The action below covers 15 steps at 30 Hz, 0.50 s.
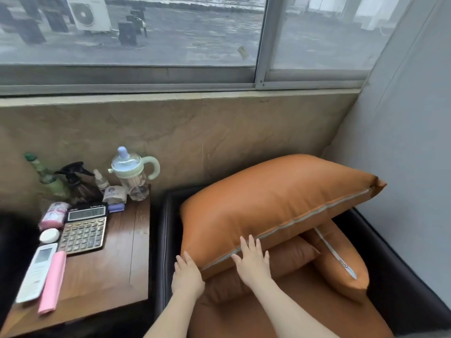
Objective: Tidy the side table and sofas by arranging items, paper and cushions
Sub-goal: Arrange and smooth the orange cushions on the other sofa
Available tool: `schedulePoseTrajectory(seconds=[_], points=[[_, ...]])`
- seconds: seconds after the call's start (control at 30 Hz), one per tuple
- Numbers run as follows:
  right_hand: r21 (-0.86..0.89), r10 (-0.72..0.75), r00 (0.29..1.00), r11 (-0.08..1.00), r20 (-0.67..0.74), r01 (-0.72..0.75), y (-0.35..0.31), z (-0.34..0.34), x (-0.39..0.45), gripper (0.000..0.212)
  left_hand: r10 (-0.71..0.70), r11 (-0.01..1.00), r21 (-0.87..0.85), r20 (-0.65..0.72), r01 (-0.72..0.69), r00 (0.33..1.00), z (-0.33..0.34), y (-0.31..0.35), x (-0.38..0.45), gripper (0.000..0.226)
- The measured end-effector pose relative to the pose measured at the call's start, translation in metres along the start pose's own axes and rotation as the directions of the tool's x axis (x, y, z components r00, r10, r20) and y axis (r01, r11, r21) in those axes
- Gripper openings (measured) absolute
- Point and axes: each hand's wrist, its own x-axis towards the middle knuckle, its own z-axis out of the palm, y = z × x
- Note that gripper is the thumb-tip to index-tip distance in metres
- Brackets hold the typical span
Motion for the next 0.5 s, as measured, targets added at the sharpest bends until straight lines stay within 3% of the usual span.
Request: schedulePoseTrajectory(seconds=[0.07,0.13,0.2,0.3,0.33,0.4,0.43,0.5], points=[[0.016,0.005,1.0,1.0,0.022,-0.005,0.004,0.005,0.004,0.06,-0.099,0.986,-0.139,-0.006,0.097,0.995,0.002,0.001,0.002,0.092],[0.032,0.007,0.999,0.999,0.038,-0.009,0.007,0.008,0.004,0.06,-0.204,0.952,-0.236,-0.011,0.196,0.979,0.001,-0.002,0.006,0.072],[0.058,0.012,0.999,0.998,0.037,-0.014,0.009,0.009,0.005,0.061,-0.244,0.942,-0.25,-0.054,0.223,0.968,-0.005,-0.007,0.01,0.03],[0.26,0.144,0.986,0.952,0.086,-0.162,0.006,0.008,0.01,0.073,-0.251,0.944,-0.242,-0.08,0.225,0.965,-0.017,-0.003,0.009,0.019],[0.399,0.22,0.966,0.881,0.134,-0.255,0.003,0.005,0.009,0.082,-0.228,0.949,-0.24,-0.076,0.205,0.971,-0.02,0.0,0.006,0.019],[0.677,0.346,0.879,0.564,0.327,-0.474,-0.01,-0.005,0.009,0.101,-0.171,0.964,-0.221,-0.076,0.151,0.982,-0.026,0.01,0.0,0.017],[0.752,0.341,0.832,0.369,0.437,-0.546,-0.016,-0.009,0.011,0.106,-0.146,0.965,-0.231,-0.086,0.123,0.986,-0.029,0.013,-0.002,0.017],[0.769,0.279,0.768,0.133,0.576,-0.625,-0.028,-0.021,0.015,0.108,-0.066,0.97,-0.237,-0.059,0.051,0.996,-0.03,0.028,-0.018,0.016]])
